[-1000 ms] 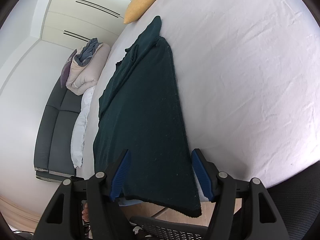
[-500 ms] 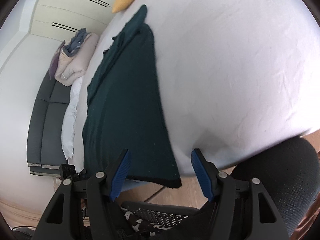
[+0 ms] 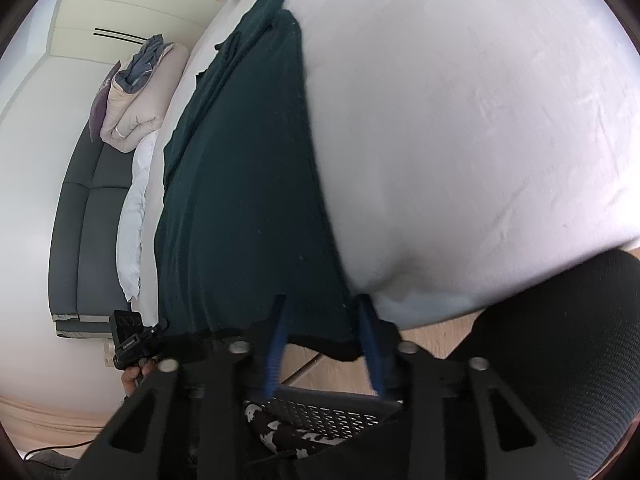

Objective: Fold small clothes
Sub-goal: 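Grasp the hem with the left tool while the right tool holds the hem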

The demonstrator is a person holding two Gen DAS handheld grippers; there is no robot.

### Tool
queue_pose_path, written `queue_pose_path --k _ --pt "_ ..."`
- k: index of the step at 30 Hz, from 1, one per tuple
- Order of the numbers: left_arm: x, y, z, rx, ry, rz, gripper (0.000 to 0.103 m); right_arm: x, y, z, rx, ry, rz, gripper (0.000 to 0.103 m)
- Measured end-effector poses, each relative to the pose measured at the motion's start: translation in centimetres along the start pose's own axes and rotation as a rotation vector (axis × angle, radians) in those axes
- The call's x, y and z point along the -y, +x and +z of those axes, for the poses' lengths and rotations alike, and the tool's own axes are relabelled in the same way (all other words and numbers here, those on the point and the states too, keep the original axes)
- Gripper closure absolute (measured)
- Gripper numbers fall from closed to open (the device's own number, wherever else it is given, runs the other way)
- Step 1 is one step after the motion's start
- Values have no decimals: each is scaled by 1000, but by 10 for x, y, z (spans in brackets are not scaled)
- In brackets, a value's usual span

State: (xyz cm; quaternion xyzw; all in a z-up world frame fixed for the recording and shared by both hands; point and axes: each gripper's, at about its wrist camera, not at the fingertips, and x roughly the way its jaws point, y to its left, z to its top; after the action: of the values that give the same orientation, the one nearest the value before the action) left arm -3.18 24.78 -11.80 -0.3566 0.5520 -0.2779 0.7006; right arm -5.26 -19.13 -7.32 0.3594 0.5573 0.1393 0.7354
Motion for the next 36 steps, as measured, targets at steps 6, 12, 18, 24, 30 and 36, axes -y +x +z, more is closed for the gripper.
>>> queue_pose_path --k 6,12,18,24,30,36 --pt "6 -4 -2 11 4 1 95 -7 4 -2 -3 -35 -2 94" --pt "11 -12 -3 31 23 -18 96 -21 -1 -1 17 -69 35 95" --pt "17 -29 -3 89 22 -82 96 -34 -15 1 77 -85 114 95" --pt "32 -48 11 152 40 -132 96 -58 -27 12 136 -109 203 95" --pt "41 -59 32 214 23 -188 96 -79 -32 29 195 -119 282 95" --pt "49 -68 59 269 18 -211 97 -88 -31 52 243 -84 338 95"
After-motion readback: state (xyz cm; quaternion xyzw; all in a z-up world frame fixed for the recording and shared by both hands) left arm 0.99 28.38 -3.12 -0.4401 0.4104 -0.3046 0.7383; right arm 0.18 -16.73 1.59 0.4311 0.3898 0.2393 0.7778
